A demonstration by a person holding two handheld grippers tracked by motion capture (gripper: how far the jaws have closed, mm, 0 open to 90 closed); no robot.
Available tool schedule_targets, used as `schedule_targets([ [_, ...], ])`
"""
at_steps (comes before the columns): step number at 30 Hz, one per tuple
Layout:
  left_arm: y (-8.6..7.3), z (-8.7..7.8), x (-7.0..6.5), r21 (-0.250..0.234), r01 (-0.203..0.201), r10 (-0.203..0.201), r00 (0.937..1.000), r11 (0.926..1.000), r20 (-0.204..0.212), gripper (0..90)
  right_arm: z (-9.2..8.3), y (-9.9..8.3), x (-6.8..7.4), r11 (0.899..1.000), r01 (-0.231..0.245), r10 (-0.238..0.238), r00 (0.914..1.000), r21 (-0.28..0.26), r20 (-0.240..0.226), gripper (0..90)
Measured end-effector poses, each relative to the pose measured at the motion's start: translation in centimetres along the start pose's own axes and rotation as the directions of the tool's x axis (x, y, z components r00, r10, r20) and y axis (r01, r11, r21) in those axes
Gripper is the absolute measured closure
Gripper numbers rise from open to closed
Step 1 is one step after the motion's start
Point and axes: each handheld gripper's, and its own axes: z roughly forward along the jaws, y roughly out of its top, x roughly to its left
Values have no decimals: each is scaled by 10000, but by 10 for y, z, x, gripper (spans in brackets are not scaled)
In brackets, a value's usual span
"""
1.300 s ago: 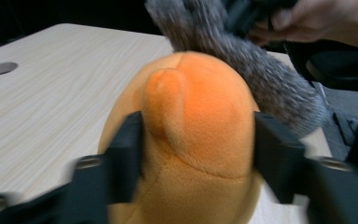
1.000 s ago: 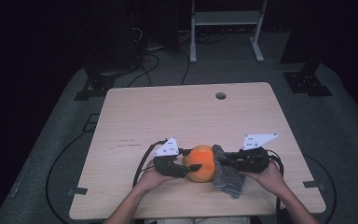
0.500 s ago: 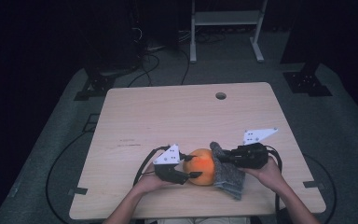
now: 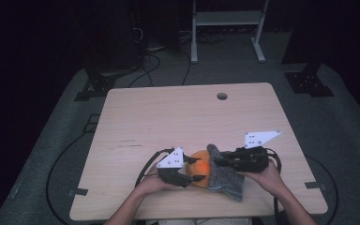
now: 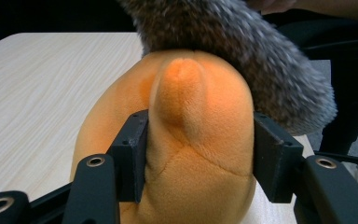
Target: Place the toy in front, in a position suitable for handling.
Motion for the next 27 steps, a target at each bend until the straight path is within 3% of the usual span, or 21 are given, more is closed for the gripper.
schedule_targets([
  [4, -1, -5, 0, 37, -7, 7, 10000, 10000, -85, 445, 9, -3, -4, 9998, -78, 77, 10000, 161, 59, 806],
  [10, 3, 0, -2, 204, -284, 285, 9996, 9994, -53, 455, -8, -14, -7, 9981, -372, 344, 9978, 490, 566, 805],
  [12, 4, 2, -4, 210, -365, 366, 9993, 9991, -48, 456, -6, -7, -2, 9991, -86, 68, 9990, 419, 434, 805],
  [14, 4, 3, -5, 251, -512, 513, 9987, 9984, -29, 456, 1, 2, 4, 9995, 144, -145, 9999, 278, 19, 805],
  [17, 4, 0, -7, 432, -748, 754, 9971, 9963, -116, 456, 15, 10, 6, 9962, 533, -529, 9986, 696, -79, 805],
  [22, 2, -2, -5, 328, -554, 557, 9984, 9979, -77, 456, 11, 1, -5, 9964, 112, -124, 9998, 840, 134, 807],
  [26, 3, -1, -6, 369, -700, 703, 9975, 9969, -54, 456, -3, -14, -11, 9959, -360, 314, 9979, 828, 560, 807],
  [27, 4, 1, -8, 446, -898, 901, 9959, 9950, -39, 456, -6, -17, -11, 9954, -410, 356, 9974, 865, 634, 807],
])
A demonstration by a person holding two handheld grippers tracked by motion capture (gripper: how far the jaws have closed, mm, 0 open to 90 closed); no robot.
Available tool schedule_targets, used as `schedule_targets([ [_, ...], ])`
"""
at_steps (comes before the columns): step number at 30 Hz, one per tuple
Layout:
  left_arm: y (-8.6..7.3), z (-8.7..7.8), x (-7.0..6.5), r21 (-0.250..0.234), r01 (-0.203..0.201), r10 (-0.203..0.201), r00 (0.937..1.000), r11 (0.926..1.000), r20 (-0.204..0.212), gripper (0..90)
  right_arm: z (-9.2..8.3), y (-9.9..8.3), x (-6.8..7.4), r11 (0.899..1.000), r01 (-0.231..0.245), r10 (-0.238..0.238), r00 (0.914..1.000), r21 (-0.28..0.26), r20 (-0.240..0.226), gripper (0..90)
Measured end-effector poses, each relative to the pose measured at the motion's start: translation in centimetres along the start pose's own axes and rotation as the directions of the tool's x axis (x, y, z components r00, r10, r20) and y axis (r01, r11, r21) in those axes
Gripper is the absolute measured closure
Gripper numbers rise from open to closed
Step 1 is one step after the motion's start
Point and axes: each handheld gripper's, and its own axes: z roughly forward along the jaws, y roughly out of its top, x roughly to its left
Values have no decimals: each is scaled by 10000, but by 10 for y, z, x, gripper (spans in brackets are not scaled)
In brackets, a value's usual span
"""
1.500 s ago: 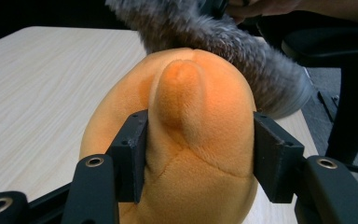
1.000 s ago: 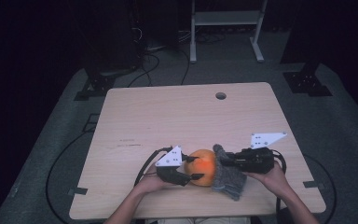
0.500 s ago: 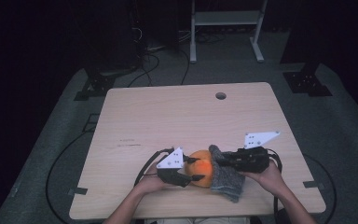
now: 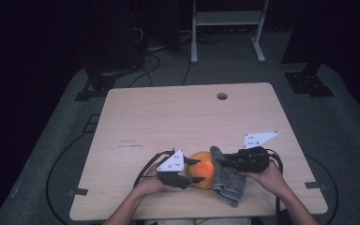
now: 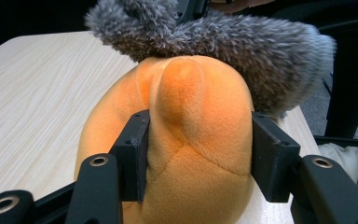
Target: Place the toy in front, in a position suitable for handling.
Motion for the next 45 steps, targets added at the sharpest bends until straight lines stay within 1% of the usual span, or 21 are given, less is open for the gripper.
schedule_targets([
  [2, 2, 3, -2, 77, -184, 184, 9998, 9998, 1, 455, -5, -1, 2, 9998, -168, 167, 9998, -95, -78, 807],
  [5, 2, 4, -1, 44, -181, 181, 9998, 9998, 14, 455, -3, 9, 12, 9991, 332, -338, 9992, -262, -222, 806],
  [7, 1, 1, 0, 46, -72, 72, 10000, 10000, -14, 455, 2, 12, 13, 9986, 520, -522, 9985, -134, -190, 807],
  [8, 0, 0, 1, -54, 110, -110, 9999, 9999, -38, 455, 3, 12, 11, 9991, 408, -411, 9989, -122, -213, 807],
  [12, -7, -6, 9, -346, 719, -719, 9974, 9968, 25, 456, -2, 0, 1, 9997, 48, -45, 9999, -224, 129, 807],
  [15, -8, -7, 11, -402, 891, -893, 9960, 9952, -42, 456, -10, -17, -3, 9988, -375, 383, 9989, -312, 267, 806],
  [19, -10, -9, 16, -533, 1316, -1327, 9910, 9899, -175, 457, -17, -32, -5, 9973, -733, 733, 9961, -25, 496, 806],
  [21, -10, -8, 18, -647, 1512, -1532, 9878, 9864, -264, 458, -20, -31, -2, 9972, -680, 691, 9970, -327, 357, 806],
  [23, -10, -7, 18, -660, 1571, -1594, 9867, 9854, -310, 459, -20, -22, 4, 9969, -383, 398, 9990, -689, 216, 806],
  [25, -9, -7, 19, -677, 1703, -1729, 9843, 9831, -351, 461, -14, -11, 7, 9967, -58, 75, 9998, -811, 205, 806],
  [27, -12, -10, 23, -807, 2109, -2144, 9760, 9742, -378, 462, -8, -8, 7, 9976, 74, -49, 9994, -685, 352, 806],
  [29, -15, -12, 26, -931, 2420, -2465, 9683, 9658, -402, 462, -4, -13, 1, 9983, -44, 75, 9985, -576, 549, 806],
  [31, -17, -14, 29, -1053, 2728, -2784, 9595, 9563, -431, 462, -4, -19, -3, 9997, -91, 110, 9961, -219, 875, 806],
  [32, -17, -14, 30, -1070, 2773, -2834, 9579, 9548, -465, 462, -4, -22, -4, 9998, -199, 200, 9951, -14, 968, 806],
  [33, -16, -13, 30, -1052, 2753, -2816, 9582, 9556, -502, 462, -6, -23, -4, 9997, -226, 220, 9944, 39, 1038, 805],
  [35, -14, -11, 28, -1008, 2683, -2750, 9595, 9581, -604, 464, -11, -20, -1, 9990, -241, 272, 9960, -369, 856, 805],
  [37, -11, -7, 26, -1006, 2635, -2709, 9602, 9594, -677, 466, -11, -12, 5, 9980, 4, 41, 9974, -629, 720, 805],
  [40, -8, -4, 23, -977, 2604, -2681, 9604, 9605, -761, 465, -3, 2, 10, 9966, 455, -408, 9968, -681, 686, 805],
  [41, -8, -4, 22, -998, 2578, -2649, 9620, 9610, -659, 458, 1, 4, 9, 9972, 527, -487, 9961, -526, 740, 806],
  [44, -9, -7, 22, -1068, 2149, -2172, 9761, 9708, -106, 360, 3, -1, 3, 9984, 422, -397, 9971, -370, 651, 806],
  [45, -9, -8, 22, -1163, 2104, -2126, 9771, 9707, -65, 334, 2, -4, 2, 9986, 426, -400, 9956, -300, 843, 806],
])
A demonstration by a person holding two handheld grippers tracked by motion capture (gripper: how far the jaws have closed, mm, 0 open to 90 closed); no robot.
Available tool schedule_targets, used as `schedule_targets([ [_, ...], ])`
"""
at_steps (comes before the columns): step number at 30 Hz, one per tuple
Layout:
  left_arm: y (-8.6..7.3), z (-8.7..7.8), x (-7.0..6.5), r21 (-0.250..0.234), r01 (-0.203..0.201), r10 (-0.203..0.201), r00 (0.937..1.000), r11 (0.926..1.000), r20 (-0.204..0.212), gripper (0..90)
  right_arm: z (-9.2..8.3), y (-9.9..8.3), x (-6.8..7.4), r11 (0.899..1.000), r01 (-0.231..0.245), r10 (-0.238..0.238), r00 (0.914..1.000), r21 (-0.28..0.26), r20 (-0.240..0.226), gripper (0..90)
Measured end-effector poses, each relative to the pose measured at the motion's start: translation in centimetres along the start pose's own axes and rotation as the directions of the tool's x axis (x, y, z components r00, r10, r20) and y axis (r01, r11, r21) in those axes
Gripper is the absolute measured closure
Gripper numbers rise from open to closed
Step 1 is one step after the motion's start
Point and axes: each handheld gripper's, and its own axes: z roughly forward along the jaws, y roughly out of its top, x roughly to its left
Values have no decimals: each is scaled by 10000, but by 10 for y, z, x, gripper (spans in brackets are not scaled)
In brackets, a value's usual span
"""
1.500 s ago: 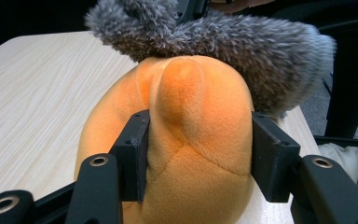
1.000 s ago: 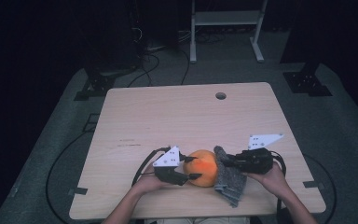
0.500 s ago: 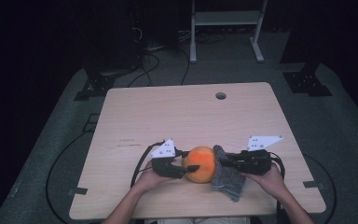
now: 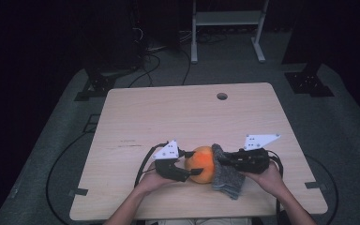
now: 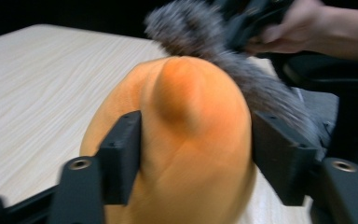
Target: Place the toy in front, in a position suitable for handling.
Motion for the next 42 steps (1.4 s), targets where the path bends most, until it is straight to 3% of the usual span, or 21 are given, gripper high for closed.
schedule_targets([
  [2, 2, 3, 2, 114, 41, -40, 9999, 9999, -154, 312, -4, -6, -5, 9999, -154, 152, 9995, 60, 276, 806],
  [5, 2, 9, -3, 338, -350, 369, 9978, 9988, -556, 395, -9, -8, -7, 9988, -472, 476, 9985, -163, 259, 805],
  [7, 1, 11, -3, 213, -116, 129, 9977, 9997, -661, 431, -9, -1, 0, 9987, -232, 237, 9997, -463, 107, 805],
  [9, 0, 12, -2, 179, 57, -44, 9975, 9998, -712, 443, -7, 8, 9, 9957, 17, -50, 9994, -922, -347, 805],
  [12, 0, 10, -1, 198, 250, -234, 9968, 9995, -770, 453, 4, 18, 19, 9954, 762, -770, 9970, -587, -116, 805],
  [15, -3, 8, 1, 114, 431, -422, 9967, 9990, -692, 454, 6, 13, 14, 9964, 781, -779, 9969, -323, 68, 807],
  [20, -1, 11, -2, 188, 136, -124, 9979, 9997, -640, 455, -5, -3, 7, 9986, 461, -470, 9983, 271, 333, 807],
  [25, 3, 17, -14, 491, -775, 797, 9959, 9958, -432, 458, -12, 9, 11, 9980, 628, -626, 9979, -85, 158, 807],
  [28, 2, 11, -12, 233, -907, 915, 9951, 9956, -364, 383, -6, 9, 7, 9977, 596, -593, 9982, 331, -119, 807],
  [30, 2, 13, -8, 467, -615, 647, 9955, 9970, -699, 237, -7, 4, 5, 9976, 542, -534, 9984, 437, -175, 807],
  [31, 2, 16, -6, 736, -330, 373, 9976, 9967, -582, 197, -8, 2, 3, 9981, 418, -406, 9988, 458, -254, 807],
  [32, 0, 18, -5, 800, -249, 281, 9988, 9965, -391, 215, -10, 1, 2, 9983, 348, -337, 9991, 472, -243, 807],
  [36, 1, 20, -12, 962, -990, 1007, 9948, 9904, -130, 391, -15, 11, 9, 9984, 501, -484, 9968, 253, -635, 806],
  [38, 1, 22, -18, 1135, -1469, 1490, 9888, 9826, -99, 420, -11, 21, 13, 9976, 686, -672, 9906, 71, -1194, 806],
  [39, 1, 21, -20, 1277, -1648, 1681, 9857, 9780, -152, 425, -7, 25, 14, 9957, 902, -869, 9888, 215, -1214, 806],
  [40, 0, 20, -19, 1281, -1580, 1616, 9867, 9791, -178, 433, -3, 30, 15, 9924, 1118, -1048, 9869, 514, -1228, 806],
  [42, -2, 16, -15, 1145, -1339, 1375, 9902, 9844, -237, 452, 0, 30, 12, 9930, 1054, -982, 9875, 536, -1233, 807],
])
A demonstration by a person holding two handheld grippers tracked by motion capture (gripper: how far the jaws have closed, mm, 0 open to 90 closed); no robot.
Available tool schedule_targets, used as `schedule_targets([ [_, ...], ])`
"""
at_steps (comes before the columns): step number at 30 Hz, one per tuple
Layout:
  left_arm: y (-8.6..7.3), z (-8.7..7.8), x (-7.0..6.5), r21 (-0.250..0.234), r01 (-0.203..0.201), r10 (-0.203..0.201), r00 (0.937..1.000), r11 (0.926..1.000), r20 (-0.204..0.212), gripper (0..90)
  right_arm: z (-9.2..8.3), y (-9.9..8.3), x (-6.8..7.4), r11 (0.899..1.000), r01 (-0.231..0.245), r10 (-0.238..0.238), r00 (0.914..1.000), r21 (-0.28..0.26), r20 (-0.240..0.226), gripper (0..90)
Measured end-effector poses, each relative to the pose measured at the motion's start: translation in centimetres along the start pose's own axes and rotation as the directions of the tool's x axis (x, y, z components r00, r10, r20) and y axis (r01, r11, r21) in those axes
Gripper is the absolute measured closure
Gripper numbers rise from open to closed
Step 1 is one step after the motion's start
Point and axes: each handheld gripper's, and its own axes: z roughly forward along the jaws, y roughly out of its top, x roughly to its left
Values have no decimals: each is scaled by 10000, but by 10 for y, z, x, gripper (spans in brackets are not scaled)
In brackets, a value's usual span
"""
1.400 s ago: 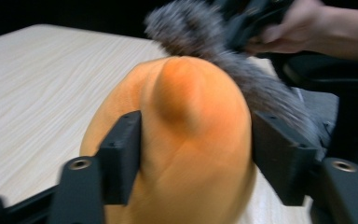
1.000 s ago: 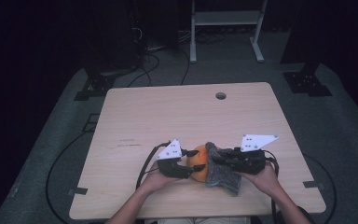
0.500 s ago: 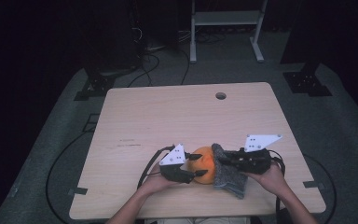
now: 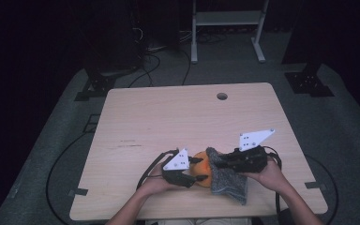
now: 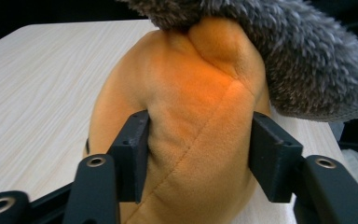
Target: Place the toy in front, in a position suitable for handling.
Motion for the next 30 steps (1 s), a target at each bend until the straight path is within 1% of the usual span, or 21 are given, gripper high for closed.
schedule_targets([
  [2, -1, 0, 1, -85, 119, -119, 9999, 9999, 18, 462, -1, -5, -6, 9998, -152, 151, 9997, 90, 175, 807],
  [4, 0, 1, 1, -128, 147, -147, 9999, 9998, 13, 470, -6, -14, -12, 9987, -514, 514, 9983, 10, 262, 808],
  [6, 0, 2, 1, -158, 206, -205, 9998, 9997, 48, 474, -11, -21, -14, 9978, -641, 631, 9959, 141, 643, 808],
  [9, 0, 2, 3, -132, 295, -294, 9995, 9995, 88, 487, -19, -24, -11, 9975, -691, 675, 9941, 161, 848, 808],
  [10, 0, 3, 3, -114, 306, -305, 9995, 9995, 54, 490, -20, -22, -7, 9984, -556, 551, 9952, 42, 812, 808],
  [12, 3, 6, 2, -74, 241, -241, 9997, 9997, 5, 498, -19, -12, 1, 9993, -315, 326, 9981, -215, 529, 808],
  [13, 5, 8, 0, -28, 150, -150, 9999, 9999, -9, 501, -16, -5, 6, 9996, -73, 83, 9993, -272, 359, 808],
  [14, 6, 9, -2, 22, 72, -72, 10000, 10000, -51, 503, -10, 3, 12, 9995, 270, -266, 9995, -192, 196, 807],
  [15, 7, 10, -3, 125, -77, 79, 9999, 9999, -120, 506, -5, 7, 15, 9992, 405, -404, 9990, -39, 196, 808],
  [16, 7, 9, -3, 154, -62, 64, 9999, 9999, -135, 509, 2, 10, 17, 9977, 627, -633, 9977, 257, 234, 808],
  [17, 5, 8, -3, 121, -2, 3, 9999, 9999, -145, 511, 5, 11, 17, 9969, 689, -699, 9972, 376, 256, 808],
  [18, 3, 6, -1, 30, 183, -183, 9997, 9998, -136, 515, 6, 10, 14, 9979, 545, -554, 9982, 350, 243, 809],
  [19, 2, 5, 0, 1, 246, -246, 9996, 9997, -106, 519, 4, 7, 8, 9992, 327, -334, 9989, 232, 329, 809],
  [20, 1, 4, 2, -50, 344, -345, 9994, 9994, -73, 520, 2, 5, 5, 9995, 249, -257, 9988, 192, 421, 810],
  [22, 0, 3, 4, -127, 493, -493, 9988, 9987, 38, 520, -3, -5, -4, 9998, -184, 180, 9981, 56, 594, 810],
  [25, -1, 2, 6, -225, 492, -490, 9987, 9985, 120, 510, -11, -21, -12, 9979, -650, 648, 9940, -12, 884, 810],
  [26, -2, 2, 6, -367, 432, -427, 9990, 9984, 134, 477, -13, -26, -14, 9972, -742, 740, 9924, -17, 981, 809],
  [27, -1, 2, 6, -547, 392, -385, 9992, 9977, 141, 416, -15, -30, -15, 9964, -843, 844, 9913, -61, 1010, 809],
  [28, -1, 4, 7, -725, 550, -534, 9983, 9958, 248, 344, -16, -33, -15, 9958, -909, 916, 9906, -113, 1019, 810],
  [29, -1, 7, 9, -673, 771, -749, 9966, 9947, 357, 259, -17, -36, -14, 9957, -907, 920, 9900, -171, 1067, 809],
  [30, 0, 9, 10, -565, 916, -900, 9955, 9942, 311, 191, -17, -37, -14, 9956, -908, 926, 9899, -223, 1072, 809],
])
